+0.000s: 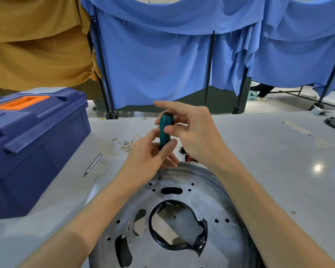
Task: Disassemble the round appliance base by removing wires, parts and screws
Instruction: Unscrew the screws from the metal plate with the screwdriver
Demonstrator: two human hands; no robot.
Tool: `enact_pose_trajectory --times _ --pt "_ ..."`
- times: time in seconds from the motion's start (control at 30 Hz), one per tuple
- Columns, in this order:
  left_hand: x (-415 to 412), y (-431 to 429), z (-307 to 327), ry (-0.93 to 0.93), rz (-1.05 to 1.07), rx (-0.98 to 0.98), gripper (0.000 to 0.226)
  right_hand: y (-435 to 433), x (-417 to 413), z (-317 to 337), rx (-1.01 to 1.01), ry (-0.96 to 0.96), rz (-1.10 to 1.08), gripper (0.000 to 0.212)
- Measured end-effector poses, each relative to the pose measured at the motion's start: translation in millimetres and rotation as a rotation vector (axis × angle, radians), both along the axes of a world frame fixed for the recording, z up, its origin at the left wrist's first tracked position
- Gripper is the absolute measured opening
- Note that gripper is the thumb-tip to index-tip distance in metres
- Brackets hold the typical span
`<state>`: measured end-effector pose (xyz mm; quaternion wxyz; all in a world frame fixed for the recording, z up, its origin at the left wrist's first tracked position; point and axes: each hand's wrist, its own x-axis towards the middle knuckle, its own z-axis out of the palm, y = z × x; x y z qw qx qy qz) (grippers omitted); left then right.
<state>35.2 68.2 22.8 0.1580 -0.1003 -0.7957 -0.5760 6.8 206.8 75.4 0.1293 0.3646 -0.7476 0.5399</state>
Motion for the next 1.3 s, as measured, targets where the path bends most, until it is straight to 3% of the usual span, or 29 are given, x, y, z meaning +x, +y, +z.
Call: enact_pose_trajectory --times 0.1,0.23,0.33,0.5,0.63,0.77,0.93,1.1,1.23,1.3 --pt "0.9 -2.6 -0.5 -0.048 -0.048 0.067 0.011 1.4 -0.9 -1.0 -0.039 -0.06 0.039 0.036" --pt "-0.1 -3.1 -0.6 -0.066 -0.004 0.074 0.01 -3.5 1.8 -2.4 -0.029 -0.057 0.039 0.021" --pt "-0.5 -2.7 1.6 -0.067 0.018 0.083 0.005 -3.2 0.8 -2.1 -0.027 -0.031 -0.005 0.029" --pt "-0.2 -2.0 1.4 -0.031 0.072 0.057 0.031 -1.7 0.2 -0.7 0.016 0.002 -0.002 0.039" --pt "0.0 -3.9 -1.3 -0.038 -0.001 0.103 0.004 2.2 -4.5 -1.5 0.012 -0.041 0.017 0.033" --pt "-1.0 -4.2 -2.8 -0.042 0.003 0.072 0.007 -1.4 -2.0 -2.4 0.017 -0.059 0.028 0.021" --pt "-0.9 -2.9 -2.5 -0.004 0.081 0.008 0.024 -1.5 -0.5 -2.1 0.041 0.04 -0.042 0.034" --pt "0.7 -3.0 -3.0 -0.023 0.009 0.065 0.007 1.9 -2.7 -1.4 0.05 0.002 -0.035 0.04" --pt "-2.0 -3.4 -4.1 -0.014 0.031 0.036 0.001 -3.4 1.6 -2.3 -0.003 -0.045 0.053 0.025" --pt "-1.9 -3.7 -3.7 0.005 0.05 -0.001 0.013 -5.4 2.9 -3.2 0.01 -0.014 0.02 0.023"
